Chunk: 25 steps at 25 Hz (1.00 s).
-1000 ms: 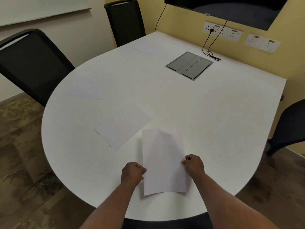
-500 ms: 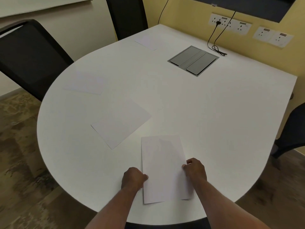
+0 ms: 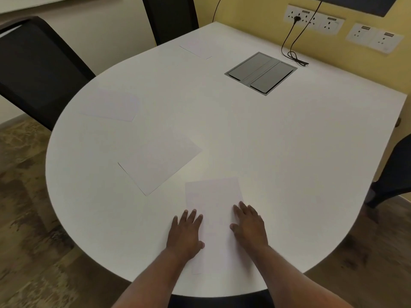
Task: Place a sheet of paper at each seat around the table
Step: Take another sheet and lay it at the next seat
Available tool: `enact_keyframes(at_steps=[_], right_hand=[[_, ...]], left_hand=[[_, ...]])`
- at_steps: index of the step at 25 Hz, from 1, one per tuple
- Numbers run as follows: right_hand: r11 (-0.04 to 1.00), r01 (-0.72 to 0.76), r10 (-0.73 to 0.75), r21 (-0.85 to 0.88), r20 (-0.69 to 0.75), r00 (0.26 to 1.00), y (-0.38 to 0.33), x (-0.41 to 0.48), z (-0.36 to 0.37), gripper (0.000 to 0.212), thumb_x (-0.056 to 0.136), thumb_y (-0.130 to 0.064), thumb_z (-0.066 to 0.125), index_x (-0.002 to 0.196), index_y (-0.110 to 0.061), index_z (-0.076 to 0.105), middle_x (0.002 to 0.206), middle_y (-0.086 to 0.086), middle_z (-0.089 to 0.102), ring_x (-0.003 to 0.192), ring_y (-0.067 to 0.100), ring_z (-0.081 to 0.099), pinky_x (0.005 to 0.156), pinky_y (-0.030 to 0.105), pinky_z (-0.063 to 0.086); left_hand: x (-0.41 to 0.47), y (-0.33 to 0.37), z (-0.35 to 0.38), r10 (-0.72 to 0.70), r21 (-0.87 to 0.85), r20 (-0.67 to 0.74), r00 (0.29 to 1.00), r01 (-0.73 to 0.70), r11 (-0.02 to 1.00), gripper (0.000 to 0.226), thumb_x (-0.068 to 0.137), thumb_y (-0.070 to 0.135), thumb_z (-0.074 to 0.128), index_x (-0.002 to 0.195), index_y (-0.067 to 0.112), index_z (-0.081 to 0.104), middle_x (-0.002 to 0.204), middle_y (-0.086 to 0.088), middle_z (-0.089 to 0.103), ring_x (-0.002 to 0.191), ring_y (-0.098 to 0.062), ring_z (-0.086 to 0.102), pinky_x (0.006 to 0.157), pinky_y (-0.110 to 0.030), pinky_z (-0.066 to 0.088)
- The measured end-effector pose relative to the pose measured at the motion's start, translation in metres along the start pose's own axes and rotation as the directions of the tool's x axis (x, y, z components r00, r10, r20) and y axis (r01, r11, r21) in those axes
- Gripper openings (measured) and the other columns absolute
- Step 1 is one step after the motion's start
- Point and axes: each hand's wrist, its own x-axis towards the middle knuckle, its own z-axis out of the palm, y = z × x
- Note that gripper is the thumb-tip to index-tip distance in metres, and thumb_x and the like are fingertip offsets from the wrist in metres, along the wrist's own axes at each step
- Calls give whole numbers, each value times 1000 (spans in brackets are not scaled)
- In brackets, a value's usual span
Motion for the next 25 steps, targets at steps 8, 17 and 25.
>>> enact_keyframes(at_steps=[8, 17, 25], right_hand=[[1000, -5, 6, -2, 6, 1000, 1, 3, -4, 63, 95, -38, 51, 154, -32, 30, 165, -10, 15, 152, 17, 10, 122, 48, 11], [999, 18, -15, 32, -90, 996, -26, -7, -40, 55, 99, -29, 51, 152, -30, 35, 164, -8, 23, 150, 16, 18, 121, 46, 13], [998, 51, -46, 24, -187, 981, -70, -40, -81, 52, 99, -29, 53, 149, -28, 41, 162, -4, 28, 148, 18, 24, 120, 47, 18]], left_hand=[[2, 4, -6, -4, 25, 8, 1000, 4, 1000, 92, 86, 49, 62, 159, 30, 9, 168, 4, 1, 155, -20, -1, 123, -48, 1], [-19, -3, -56, -16, -25, -76, 997, 14, 1000, 90, 88, 50, 62, 159, 27, 11, 168, 5, 8, 155, -19, 4, 123, -46, 7], [-68, -25, -111, -45, -53, -156, 987, 38, 998, 91, 89, 54, 60, 159, 26, 10, 168, 4, 10, 154, -18, 7, 123, -46, 10]])
